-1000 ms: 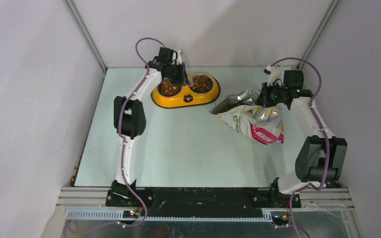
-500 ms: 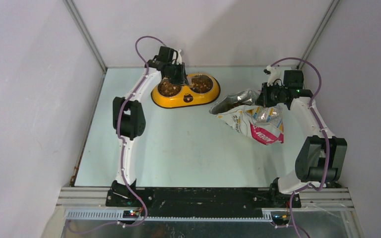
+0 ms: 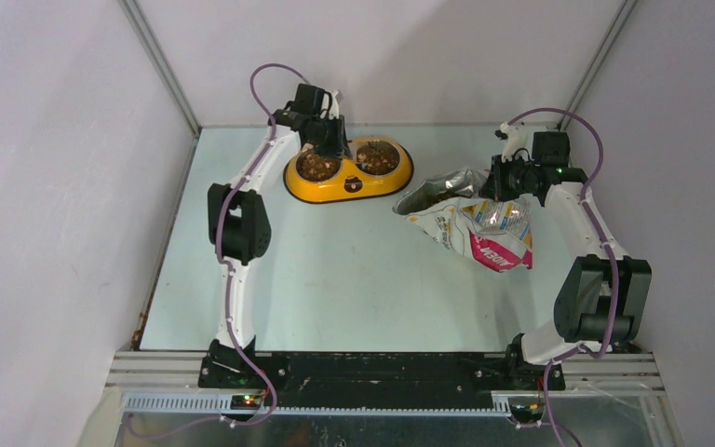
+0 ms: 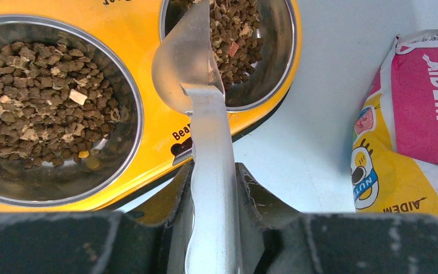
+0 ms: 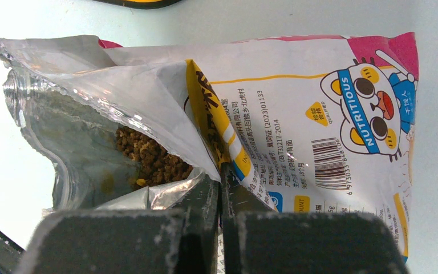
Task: Serve the pet food
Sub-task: Pour the pet food into the pet food bowl.
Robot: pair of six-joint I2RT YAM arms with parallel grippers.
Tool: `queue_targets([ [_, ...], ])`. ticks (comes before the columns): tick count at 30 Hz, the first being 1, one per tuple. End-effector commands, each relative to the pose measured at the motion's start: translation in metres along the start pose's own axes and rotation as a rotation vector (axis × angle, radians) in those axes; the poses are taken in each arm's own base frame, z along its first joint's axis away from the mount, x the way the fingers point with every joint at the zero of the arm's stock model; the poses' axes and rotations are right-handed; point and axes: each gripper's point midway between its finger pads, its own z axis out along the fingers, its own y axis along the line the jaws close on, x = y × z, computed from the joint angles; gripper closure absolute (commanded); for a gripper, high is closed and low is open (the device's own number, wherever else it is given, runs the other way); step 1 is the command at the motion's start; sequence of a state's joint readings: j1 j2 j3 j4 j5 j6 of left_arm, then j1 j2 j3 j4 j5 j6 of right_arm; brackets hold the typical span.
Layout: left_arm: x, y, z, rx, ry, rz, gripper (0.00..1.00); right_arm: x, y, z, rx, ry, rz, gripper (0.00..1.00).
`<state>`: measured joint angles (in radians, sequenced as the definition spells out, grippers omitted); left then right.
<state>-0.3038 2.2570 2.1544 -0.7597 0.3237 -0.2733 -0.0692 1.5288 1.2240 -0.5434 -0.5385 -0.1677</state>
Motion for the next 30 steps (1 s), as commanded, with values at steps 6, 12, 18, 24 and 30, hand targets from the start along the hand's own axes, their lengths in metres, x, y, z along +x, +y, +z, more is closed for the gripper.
queue_targets([
  [6, -0.049, -0.030, -0.058, 0.016, -0.164, 0.101, 1.00, 0.009, -0.021, -0.016, 0.100, 0.040, 0.014, 1.00],
  [12, -0.047, -0.033, -0.064, 0.000, -0.162, 0.118, 1.00, 0.010, -0.021, -0.015, 0.098, 0.042, 0.014, 1.00],
  [18, -0.052, -0.034, -0.076, -0.029, -0.188, 0.146, 1.00, 0.009, -0.020, -0.016, 0.097, 0.040, 0.015, 1.00],
  [24, -0.055, -0.038, -0.087, -0.067, -0.209, 0.196, 1.00, 0.009, -0.020, -0.016, 0.096, 0.039, 0.014, 1.00],
  [30, -0.049, -0.045, -0.092, -0.117, -0.205, 0.292, 1.00, 0.009, -0.020, -0.016, 0.095, 0.038, 0.015, 1.00],
])
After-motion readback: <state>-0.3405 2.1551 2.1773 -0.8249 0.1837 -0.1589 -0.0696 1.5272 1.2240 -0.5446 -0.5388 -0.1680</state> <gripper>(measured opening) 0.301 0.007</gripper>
